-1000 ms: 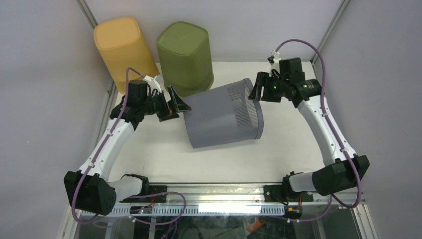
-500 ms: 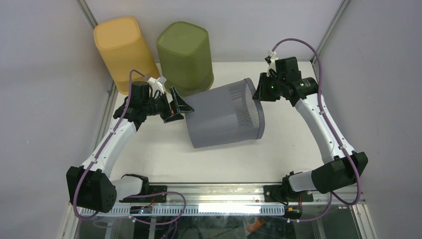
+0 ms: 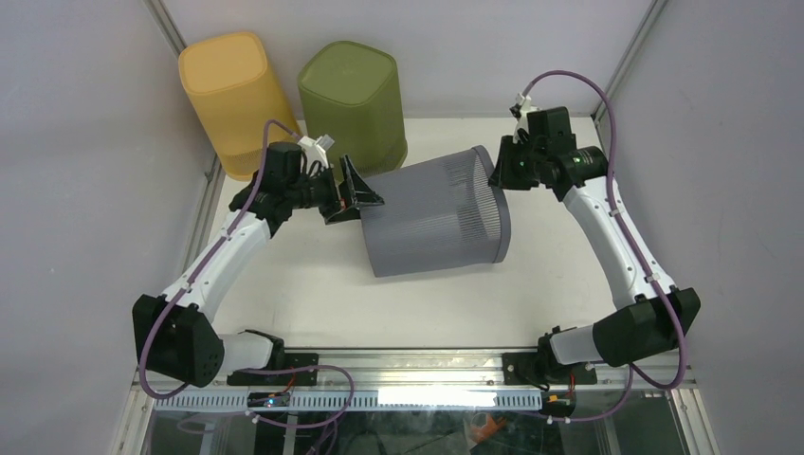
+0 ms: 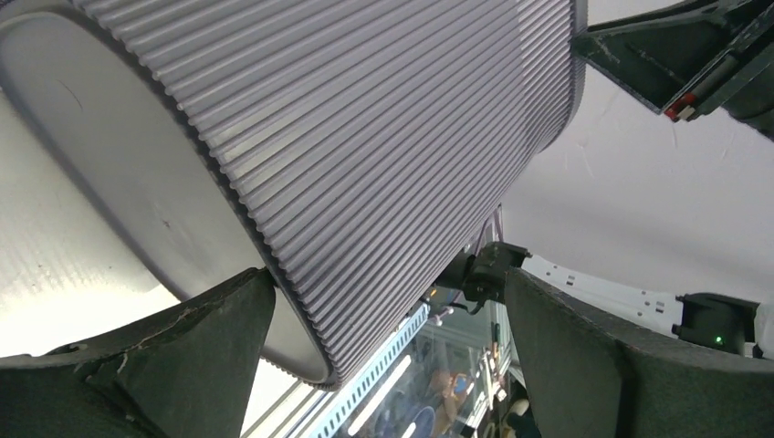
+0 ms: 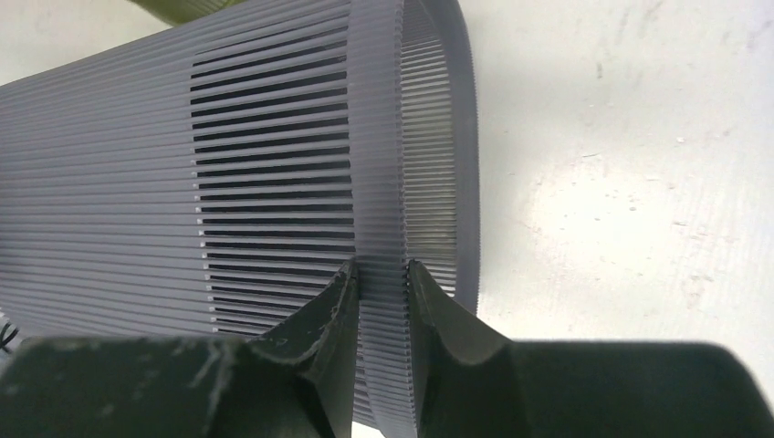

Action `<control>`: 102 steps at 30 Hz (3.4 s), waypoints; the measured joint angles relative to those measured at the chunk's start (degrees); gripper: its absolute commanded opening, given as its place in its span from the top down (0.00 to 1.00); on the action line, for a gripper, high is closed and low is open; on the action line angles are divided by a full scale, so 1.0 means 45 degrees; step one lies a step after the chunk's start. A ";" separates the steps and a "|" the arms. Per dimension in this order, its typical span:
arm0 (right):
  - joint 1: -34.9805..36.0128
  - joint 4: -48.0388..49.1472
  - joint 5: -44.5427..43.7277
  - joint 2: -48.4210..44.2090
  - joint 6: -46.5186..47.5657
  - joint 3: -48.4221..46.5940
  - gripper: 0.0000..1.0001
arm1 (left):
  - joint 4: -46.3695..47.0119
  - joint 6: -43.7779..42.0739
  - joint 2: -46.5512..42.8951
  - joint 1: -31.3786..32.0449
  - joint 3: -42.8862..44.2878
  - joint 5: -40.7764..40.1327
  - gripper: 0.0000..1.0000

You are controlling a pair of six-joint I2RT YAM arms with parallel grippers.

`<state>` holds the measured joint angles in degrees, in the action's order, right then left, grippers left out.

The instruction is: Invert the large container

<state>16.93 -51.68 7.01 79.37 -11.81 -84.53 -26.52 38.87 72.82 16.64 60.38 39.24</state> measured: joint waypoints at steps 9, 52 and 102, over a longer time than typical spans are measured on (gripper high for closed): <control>-0.0311 0.0466 -0.1001 -0.0107 0.0160 0.0243 0.78 | 0.0481 0.1001 0.0423 0.0500 0.1729 -0.0559 0.01; -0.1243 -0.0481 -0.0194 -0.2293 -0.0340 -0.1511 0.21 | 0.3016 0.1093 0.1511 0.2943 0.5969 -0.0355 0.01; -0.1229 0.2754 0.1229 -0.5304 -0.1506 0.0685 0.13 | 0.5955 -0.4211 1.0870 0.5819 1.0263 -0.7936 0.01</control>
<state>11.40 -39.29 12.53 55.51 -18.59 -81.45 0.27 19.92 121.73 42.83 106.56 3.53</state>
